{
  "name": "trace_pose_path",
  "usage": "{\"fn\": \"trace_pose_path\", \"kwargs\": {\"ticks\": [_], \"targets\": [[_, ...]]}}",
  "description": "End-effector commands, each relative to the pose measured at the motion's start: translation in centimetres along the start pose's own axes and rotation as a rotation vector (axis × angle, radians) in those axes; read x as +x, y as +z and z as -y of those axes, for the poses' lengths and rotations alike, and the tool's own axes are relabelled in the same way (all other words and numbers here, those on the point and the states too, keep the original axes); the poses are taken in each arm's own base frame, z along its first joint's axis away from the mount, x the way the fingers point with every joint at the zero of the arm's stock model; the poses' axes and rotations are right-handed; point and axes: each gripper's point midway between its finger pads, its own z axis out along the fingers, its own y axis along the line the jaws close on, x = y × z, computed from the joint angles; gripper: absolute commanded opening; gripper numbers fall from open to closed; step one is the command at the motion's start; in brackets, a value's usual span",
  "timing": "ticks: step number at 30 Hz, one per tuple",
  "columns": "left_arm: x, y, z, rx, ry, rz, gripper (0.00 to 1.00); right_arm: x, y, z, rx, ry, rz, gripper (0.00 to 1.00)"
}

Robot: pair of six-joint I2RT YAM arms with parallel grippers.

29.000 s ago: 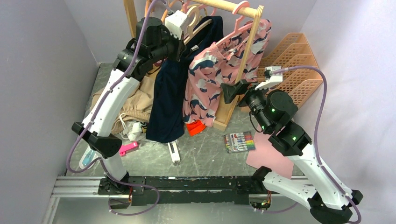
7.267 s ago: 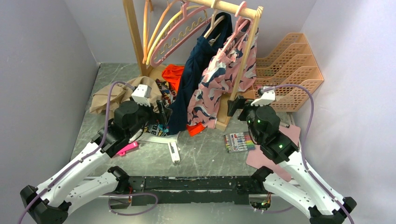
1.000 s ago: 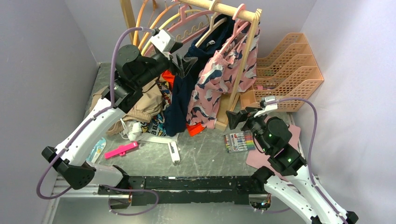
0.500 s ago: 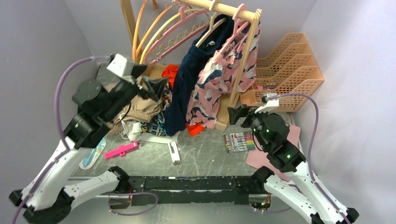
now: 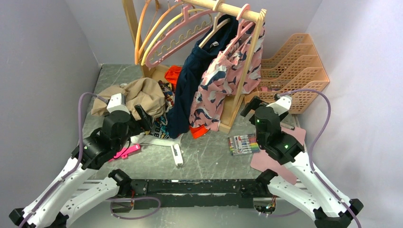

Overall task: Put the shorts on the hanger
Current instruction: Reset both arms

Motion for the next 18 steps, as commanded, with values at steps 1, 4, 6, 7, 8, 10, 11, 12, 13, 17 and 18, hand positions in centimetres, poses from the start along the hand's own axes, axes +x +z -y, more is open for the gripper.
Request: {"fn": "trace_pose_path", "kwargs": {"ticks": [1,4,6,7,8,10,11,12,13,17,18], "targets": [[-0.3,0.9,-1.2,-0.075,-0.037,0.055,1.0,-2.5,-0.2,0.4,0.03,0.022,0.086,1.0],[0.4,1.8,-0.4,-0.04,-0.027,0.035,1.0,-2.4,-0.3,0.4,0.019,0.043,0.091,1.0],[1.1,2.3,0.3,0.011,0.01,0.027,1.0,-2.6,-0.5,0.3,0.008,0.068,0.096,1.0],[1.3,2.4,0.7,0.037,0.03,0.023,0.99,-2.8,-0.6,0.3,0.002,0.065,0.102,1.0],[1.5,2.5,0.9,0.059,0.051,0.021,1.0,-3.1,-0.7,0.3,-0.006,0.06,0.112,1.0],[1.7,2.4,1.3,0.094,0.074,0.023,0.99,-3.8,-0.9,0.3,-0.016,0.054,0.132,1.0],[1.8,2.4,1.3,0.105,0.086,0.028,0.99,-4.1,-1.1,0.3,-0.017,0.052,0.141,1.0],[1.7,2.3,1.2,0.111,0.095,0.036,1.0,-4.5,-1.2,0.4,-0.02,0.051,0.151,1.0],[1.6,2.2,1.2,0.118,0.101,0.046,1.0,-4.8,-1.3,0.4,-0.023,0.046,0.161,1.0],[1.4,1.7,0.6,0.133,0.107,0.089,1.0,-4.9,-1.3,0.5,-0.019,-0.002,0.162,1.0],[1.4,1.5,0.6,0.142,0.103,0.1,1.0,-4.9,-1.3,0.4,-0.026,-0.02,0.158,1.0]]}}
